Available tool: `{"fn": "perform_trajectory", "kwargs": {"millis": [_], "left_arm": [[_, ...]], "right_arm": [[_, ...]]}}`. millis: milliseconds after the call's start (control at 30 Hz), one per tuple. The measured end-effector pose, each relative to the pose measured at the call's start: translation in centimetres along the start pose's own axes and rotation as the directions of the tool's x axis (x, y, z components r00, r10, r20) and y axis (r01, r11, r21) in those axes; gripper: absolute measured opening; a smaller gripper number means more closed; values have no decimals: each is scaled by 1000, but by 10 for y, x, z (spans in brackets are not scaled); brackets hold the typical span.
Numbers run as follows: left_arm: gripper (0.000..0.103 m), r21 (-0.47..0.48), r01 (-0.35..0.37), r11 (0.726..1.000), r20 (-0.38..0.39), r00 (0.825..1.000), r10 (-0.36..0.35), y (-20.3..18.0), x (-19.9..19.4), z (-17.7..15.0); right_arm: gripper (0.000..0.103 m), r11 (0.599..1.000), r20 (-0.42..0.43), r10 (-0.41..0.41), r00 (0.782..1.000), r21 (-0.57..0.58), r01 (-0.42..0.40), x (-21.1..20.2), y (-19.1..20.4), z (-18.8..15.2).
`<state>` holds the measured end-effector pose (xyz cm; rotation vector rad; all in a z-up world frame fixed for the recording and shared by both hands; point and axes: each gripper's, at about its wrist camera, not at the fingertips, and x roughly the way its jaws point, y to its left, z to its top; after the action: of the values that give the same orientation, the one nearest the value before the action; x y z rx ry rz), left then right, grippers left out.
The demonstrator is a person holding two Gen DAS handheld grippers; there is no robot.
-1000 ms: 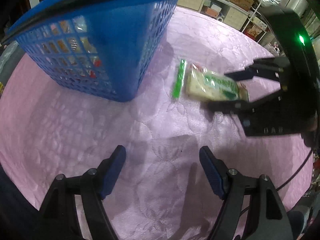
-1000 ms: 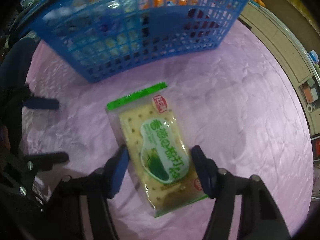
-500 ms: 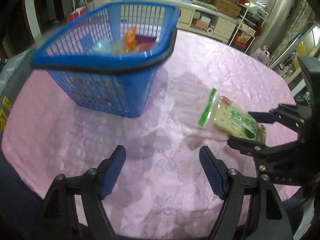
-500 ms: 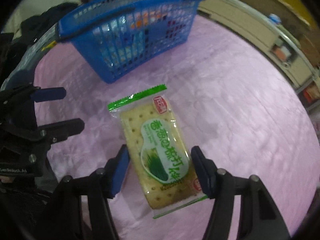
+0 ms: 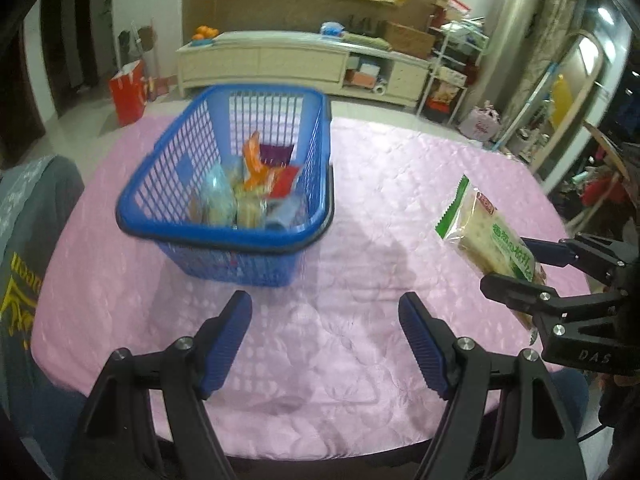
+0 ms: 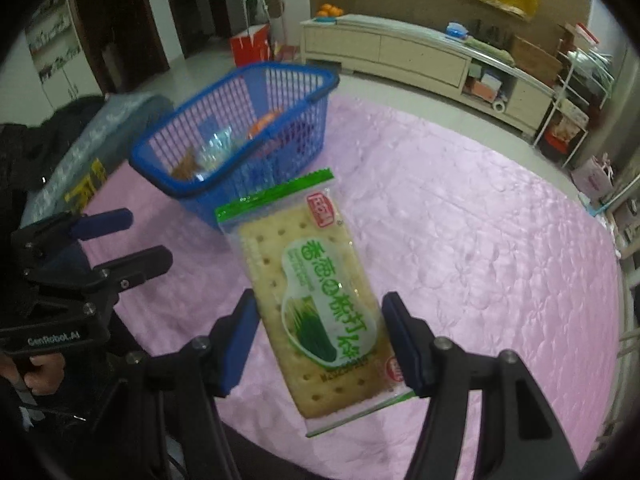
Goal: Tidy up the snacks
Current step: 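Lift and carry the cracker pack with the right gripper over the basket, then open the right gripper to drop the cracker pack into the basket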
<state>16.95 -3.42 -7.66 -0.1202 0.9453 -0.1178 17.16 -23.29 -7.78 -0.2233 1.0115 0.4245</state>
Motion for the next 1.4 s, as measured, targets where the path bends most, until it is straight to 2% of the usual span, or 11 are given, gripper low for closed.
{"fn": "perform_trajectory", "kwargs": {"millis": [167, 267, 467, 600, 867, 1033, 1167, 1400], "left_arm": [[74, 95, -2, 996, 9, 1000, 1, 11, -8, 22], [79, 119, -8, 993, 22, 1000, 5, 20, -12, 33], [79, 157, -20, 987, 44, 999, 13, 45, -19, 60], [79, 158, -56, 986, 48, 998, 49, 61, -16, 78], [79, 116, -62, 991, 50, 997, 57, 115, -3, 113], [79, 116, -69, 991, 49, 997, 64, 139, 11, 124], [79, 99, -35, 994, 19, 999, 33, 159, 31, 130], [79, 100, -20, 995, -10, 1000, 21, 175, 61, 131]], "right_arm": [[67, 997, 19, -13, 1000, 73, 11, -6, 16, 14], [67, 997, 38, -19, 999, 76, 16, -8, 29, 28], [67, 996, 63, -18, 998, 91, 12, -11, 45, 60], [67, 996, 58, -19, 998, 86, 14, -7, 58, 83], [67, 990, 35, -36, 999, 140, 30, 21, 79, 128], [67, 990, -1, -33, 999, 135, 33, 48, 93, 147], [67, 990, -35, -41, 999, 132, 45, 72, 98, 160], [67, 986, -152, -38, 988, 153, 61, 121, 92, 177]]}}
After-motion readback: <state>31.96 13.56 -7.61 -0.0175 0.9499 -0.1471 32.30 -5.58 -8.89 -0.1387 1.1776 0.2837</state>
